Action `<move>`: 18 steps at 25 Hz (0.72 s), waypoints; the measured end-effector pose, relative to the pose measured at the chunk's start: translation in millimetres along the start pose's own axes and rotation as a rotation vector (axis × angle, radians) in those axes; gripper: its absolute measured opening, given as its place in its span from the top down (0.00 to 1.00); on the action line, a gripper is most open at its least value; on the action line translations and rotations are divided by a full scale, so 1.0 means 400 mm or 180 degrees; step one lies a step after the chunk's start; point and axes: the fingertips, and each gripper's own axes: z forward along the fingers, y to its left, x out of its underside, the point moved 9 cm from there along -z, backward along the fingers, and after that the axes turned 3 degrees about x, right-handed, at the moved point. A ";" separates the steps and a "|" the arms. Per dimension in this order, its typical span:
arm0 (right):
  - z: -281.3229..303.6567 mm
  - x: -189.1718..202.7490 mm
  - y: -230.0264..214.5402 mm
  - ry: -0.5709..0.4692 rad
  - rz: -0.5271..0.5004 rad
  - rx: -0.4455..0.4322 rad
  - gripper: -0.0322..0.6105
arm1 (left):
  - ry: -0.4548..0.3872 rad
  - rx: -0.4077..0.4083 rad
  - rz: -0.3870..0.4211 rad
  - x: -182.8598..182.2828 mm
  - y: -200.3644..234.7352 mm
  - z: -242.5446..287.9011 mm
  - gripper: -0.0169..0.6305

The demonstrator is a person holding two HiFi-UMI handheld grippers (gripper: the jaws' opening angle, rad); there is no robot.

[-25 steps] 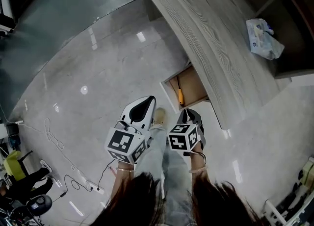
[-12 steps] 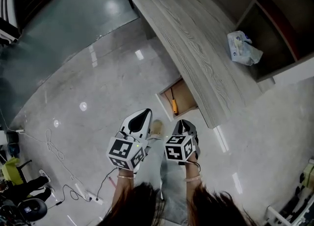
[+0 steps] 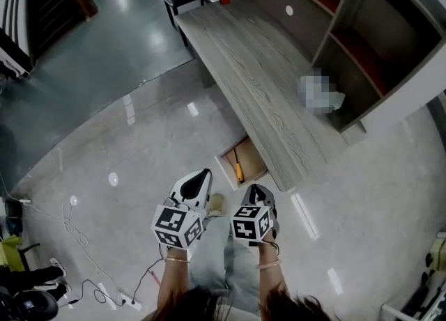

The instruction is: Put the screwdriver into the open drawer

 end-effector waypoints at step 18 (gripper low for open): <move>-0.202 -0.127 -0.088 -0.0592 0.0043 0.0056 0.91 | -0.0134 0.0134 0.0270 -0.140 -0.116 -0.064 0.95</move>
